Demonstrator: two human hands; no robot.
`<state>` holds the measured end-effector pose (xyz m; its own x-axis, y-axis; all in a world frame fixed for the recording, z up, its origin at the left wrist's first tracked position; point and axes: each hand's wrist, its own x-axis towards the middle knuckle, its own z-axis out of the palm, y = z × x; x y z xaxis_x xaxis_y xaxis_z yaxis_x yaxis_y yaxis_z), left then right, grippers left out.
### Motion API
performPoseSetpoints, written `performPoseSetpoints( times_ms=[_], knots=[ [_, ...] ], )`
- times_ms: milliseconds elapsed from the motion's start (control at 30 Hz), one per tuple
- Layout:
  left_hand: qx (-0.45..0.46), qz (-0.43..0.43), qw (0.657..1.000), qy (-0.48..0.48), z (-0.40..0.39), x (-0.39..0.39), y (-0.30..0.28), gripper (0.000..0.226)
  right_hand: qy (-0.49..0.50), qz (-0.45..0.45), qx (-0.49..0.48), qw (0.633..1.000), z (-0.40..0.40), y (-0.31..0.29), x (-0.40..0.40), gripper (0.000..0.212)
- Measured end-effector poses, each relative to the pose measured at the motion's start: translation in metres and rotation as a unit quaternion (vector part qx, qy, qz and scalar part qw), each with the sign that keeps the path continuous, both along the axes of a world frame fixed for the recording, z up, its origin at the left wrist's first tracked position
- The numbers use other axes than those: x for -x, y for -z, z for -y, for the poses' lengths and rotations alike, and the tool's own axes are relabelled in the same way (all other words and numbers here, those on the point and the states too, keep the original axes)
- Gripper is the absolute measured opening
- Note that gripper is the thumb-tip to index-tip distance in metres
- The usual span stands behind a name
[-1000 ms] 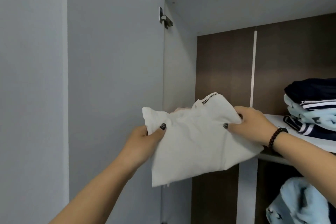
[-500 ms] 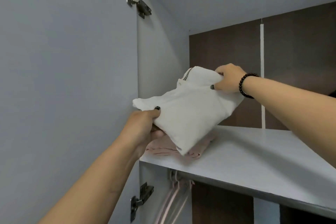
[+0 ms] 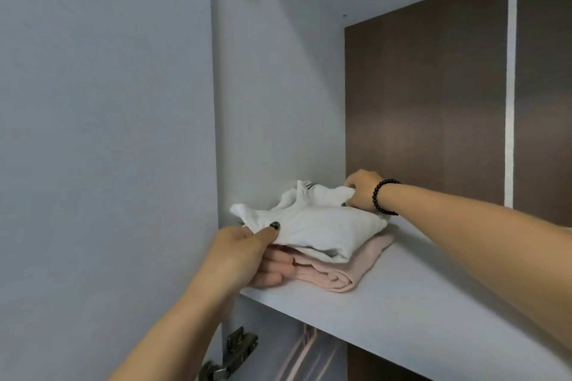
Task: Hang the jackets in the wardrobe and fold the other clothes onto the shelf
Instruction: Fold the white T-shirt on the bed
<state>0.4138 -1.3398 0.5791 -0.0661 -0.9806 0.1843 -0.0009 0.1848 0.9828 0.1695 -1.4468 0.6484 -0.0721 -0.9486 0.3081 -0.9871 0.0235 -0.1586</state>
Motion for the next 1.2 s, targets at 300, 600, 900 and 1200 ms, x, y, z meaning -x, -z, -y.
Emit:
performPoseSetpoints(
  times_ms=[300,600,900,1200],
  knots=[
    [0.438,0.291,0.820,-0.226,-0.009,0.023,-0.005,0.022,-0.067,0.050,0.044,0.995,-0.025,0.006,-0.020,0.033],
    [0.245,0.480,0.842,0.003,0.047,0.036,0.021,0.059,-0.053,0.295,-0.027,0.954,-0.028,0.045,-0.017,0.023],
    [0.273,0.445,0.853,0.007,0.035,0.027,0.022,0.061,-0.024,0.285,-0.002,0.958,-0.064,0.048,-0.023,0.031],
    [0.284,0.308,0.905,0.069,-0.048,-0.031,0.037,0.056,0.020,0.184,0.043,0.982,-0.209,0.046,-0.058,0.047]
  ],
)
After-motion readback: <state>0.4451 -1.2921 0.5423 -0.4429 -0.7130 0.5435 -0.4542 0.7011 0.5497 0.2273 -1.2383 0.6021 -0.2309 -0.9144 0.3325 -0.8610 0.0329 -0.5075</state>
